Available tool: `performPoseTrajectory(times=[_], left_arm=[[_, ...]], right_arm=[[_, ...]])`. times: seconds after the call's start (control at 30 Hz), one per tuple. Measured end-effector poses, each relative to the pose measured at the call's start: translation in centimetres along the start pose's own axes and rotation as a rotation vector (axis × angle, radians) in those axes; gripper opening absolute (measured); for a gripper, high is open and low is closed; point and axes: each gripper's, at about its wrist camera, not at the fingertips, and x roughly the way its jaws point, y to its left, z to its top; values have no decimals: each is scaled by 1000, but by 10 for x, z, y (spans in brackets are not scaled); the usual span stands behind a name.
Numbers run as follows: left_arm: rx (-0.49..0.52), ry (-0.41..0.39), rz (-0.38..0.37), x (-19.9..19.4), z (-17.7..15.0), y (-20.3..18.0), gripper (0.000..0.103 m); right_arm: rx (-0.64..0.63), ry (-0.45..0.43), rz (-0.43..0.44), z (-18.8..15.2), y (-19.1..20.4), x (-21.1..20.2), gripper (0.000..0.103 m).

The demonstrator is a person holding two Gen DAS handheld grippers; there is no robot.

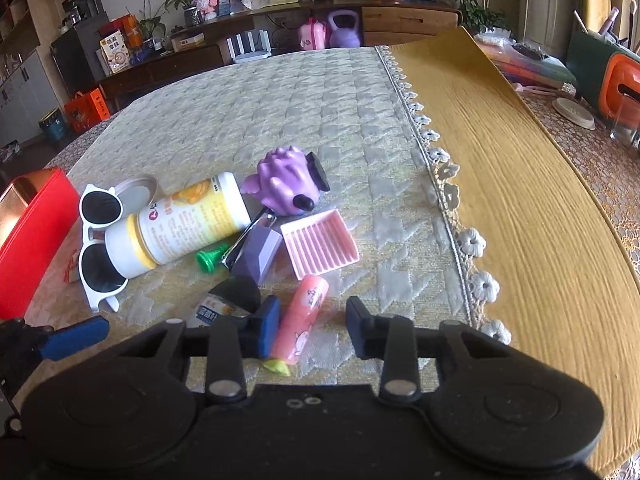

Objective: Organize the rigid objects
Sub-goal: 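Grasp the cream ball with the left tool while the right tool grasps the pink tube, then carry the ball and pink tube into the red tin with both tools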

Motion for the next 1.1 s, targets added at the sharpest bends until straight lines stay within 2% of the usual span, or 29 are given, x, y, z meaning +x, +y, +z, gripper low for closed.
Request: performPoseTrajectory(times=[0.1,0.17,0.27,0.3,0.53,0.73,0.93,1.1], left_arm=[[7,-3,-21,1,1,-1,54],[7,0,-36,2,1,-1,49],[25,-6,-33,1,2,-3,33],[34,-8,-30,1,2,-4,31],[28,-7,-23,-2,4,-1,28],[-6,-12,-28,-12,7,10,28],[-60,-31,-46,-35,14,27,28],[-109,-64,-25,-62,21,54,28]], right_arm=[[-16,-2,-1,-1,3,1,25],[-22,-3,5,-1,4,0,17],[-20,-5,7,-1,5,0,15],[-22,-6,5,-1,5,-1,15],[-18,-36,12,-2,8,-10,15],[-20,-55,39,0,12,-35,15],[-55,-87,87,8,31,-65,15],[-108,-110,130,17,56,-87,15]])
